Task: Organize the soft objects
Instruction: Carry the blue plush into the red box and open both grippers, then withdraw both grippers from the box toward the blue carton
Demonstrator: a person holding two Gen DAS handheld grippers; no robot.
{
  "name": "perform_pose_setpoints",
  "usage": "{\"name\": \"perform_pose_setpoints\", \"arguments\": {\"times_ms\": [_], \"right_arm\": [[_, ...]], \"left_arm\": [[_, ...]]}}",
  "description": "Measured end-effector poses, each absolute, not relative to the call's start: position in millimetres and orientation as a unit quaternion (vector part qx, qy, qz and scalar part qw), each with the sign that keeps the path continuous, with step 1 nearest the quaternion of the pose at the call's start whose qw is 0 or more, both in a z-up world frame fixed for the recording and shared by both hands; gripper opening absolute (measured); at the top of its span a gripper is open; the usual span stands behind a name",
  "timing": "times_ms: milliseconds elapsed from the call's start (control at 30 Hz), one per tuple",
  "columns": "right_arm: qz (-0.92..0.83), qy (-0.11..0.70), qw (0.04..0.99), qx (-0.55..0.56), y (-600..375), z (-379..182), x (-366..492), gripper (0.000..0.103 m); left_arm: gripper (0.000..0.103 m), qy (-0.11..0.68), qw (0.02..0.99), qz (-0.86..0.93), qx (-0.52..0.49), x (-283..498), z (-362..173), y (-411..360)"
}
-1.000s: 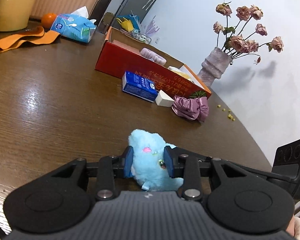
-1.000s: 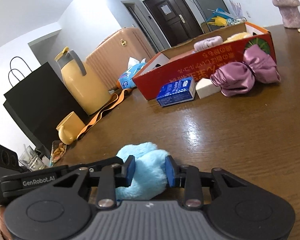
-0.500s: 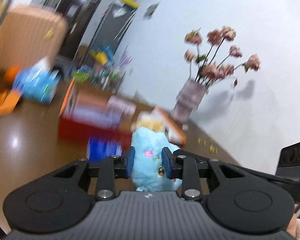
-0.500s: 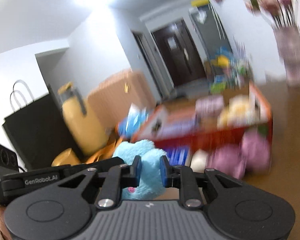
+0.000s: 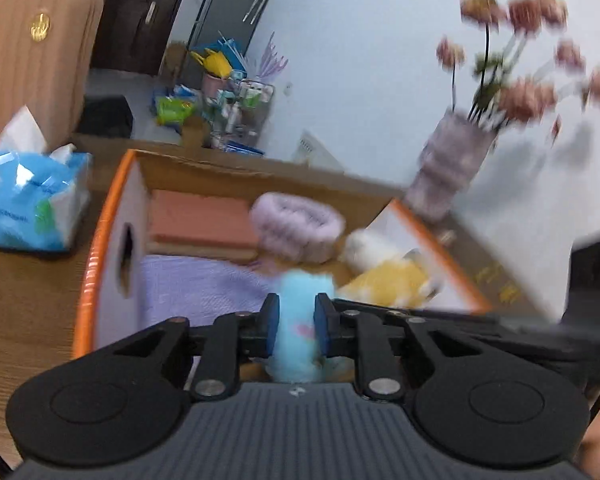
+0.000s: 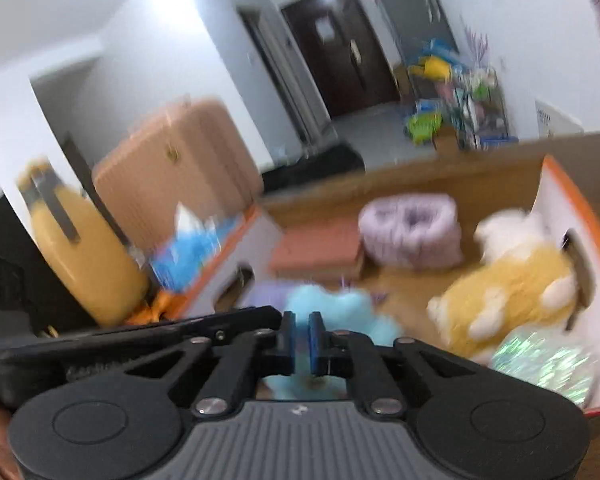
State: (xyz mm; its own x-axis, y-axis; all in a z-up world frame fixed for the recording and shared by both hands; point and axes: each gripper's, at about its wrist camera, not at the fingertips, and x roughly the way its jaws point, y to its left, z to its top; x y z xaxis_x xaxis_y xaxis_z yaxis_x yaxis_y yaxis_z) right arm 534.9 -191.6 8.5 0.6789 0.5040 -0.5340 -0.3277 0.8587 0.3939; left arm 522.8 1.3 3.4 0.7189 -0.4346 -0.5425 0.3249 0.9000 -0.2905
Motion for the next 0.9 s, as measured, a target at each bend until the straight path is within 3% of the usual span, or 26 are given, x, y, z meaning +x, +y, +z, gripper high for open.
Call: {"name": "perform_pose_setpoints", "arguments": {"times_ms": [67, 367, 433, 567, 633, 700, 767, 900], "right_arm": [[0.228, 0.333, 0.910, 0.097, -179, 2, 534, 0.008], [0.208, 0.303, 0.925, 0.096, -196, 46, 504, 0.012], [0.198, 0.282, 0.935, 0.088, -210, 65, 494, 0.015], [0.172, 0.224, 0.958, 0.058, -233, 97, 442, 0.034], [0.158, 0.193, 0.968, 0.036, -240, 108, 410, 0.047], [0.142, 0.164, 0.976, 0.015, -248, 114, 378, 0.076], [0.127, 0.138, 0.982, -0.002, -252, 114, 346, 0.084], [0.123, 0.117, 0.985, -0.019, -254, 105, 289, 0.086]], "left_arm": [[0.021, 0.308, 0.932, -0.187, -0.040, 514, -3, 2], [0.025, 0.272, 0.950, -0.147, -0.039, 487, 35, 31], [0.037, 0.246, 0.959, -0.133, -0.034, 468, 52, 35], [0.059, 0.179, 0.979, -0.096, -0.018, 420, 77, 42], [0.081, 0.153, 0.984, -0.086, -0.019, 390, 86, 47], [0.082, 0.137, 0.987, -0.080, -0.020, 365, 89, 50], [0.084, 0.126, 0.989, -0.070, -0.018, 338, 89, 53], [0.092, 0.109, 0.993, -0.054, -0.008, 289, 82, 53]]}}
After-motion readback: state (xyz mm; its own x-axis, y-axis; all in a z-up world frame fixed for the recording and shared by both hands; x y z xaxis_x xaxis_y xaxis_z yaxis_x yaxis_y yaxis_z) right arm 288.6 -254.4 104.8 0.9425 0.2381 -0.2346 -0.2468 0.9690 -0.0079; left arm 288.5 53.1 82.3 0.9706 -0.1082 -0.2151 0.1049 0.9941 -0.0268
